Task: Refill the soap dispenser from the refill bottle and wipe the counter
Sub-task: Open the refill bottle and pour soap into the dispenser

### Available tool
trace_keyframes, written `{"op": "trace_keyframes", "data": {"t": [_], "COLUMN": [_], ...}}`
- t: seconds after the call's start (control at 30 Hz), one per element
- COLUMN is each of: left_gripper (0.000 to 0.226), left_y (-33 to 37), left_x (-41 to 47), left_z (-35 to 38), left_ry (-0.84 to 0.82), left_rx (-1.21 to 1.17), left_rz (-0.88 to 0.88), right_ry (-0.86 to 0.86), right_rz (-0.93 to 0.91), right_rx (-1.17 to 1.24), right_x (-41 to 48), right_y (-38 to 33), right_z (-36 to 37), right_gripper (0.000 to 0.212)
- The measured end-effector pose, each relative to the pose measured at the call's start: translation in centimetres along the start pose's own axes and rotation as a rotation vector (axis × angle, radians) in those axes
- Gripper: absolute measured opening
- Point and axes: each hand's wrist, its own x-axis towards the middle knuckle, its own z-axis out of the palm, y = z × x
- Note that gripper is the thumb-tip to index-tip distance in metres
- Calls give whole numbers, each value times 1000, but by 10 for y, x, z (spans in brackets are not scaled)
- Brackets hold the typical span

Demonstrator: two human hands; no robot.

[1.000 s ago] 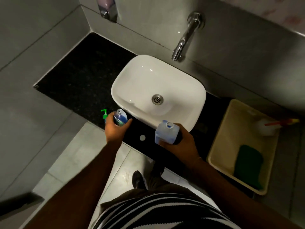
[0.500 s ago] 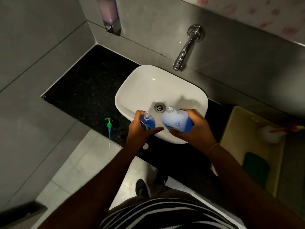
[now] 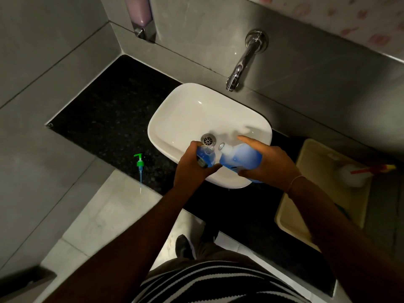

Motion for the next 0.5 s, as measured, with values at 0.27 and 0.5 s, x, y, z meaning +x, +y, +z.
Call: {"op": "trace_keyframes", "data": {"t": [0.27,0.5], "left_gripper": [60,57], "left_y": [6,11], "left_x": [4,4], "left_z": [11,16], "left_ry": [-16,8], "left_rx": [7,-35], "left_rz": [3,-3], "right_ry": [-146,-75], "right_rz": [20,-36], "right_rx": [-54,-165], "right_x": [12,14], "right_y": [0,-4], "right_z": [-16,-22], "right_gripper": [90,78]}}
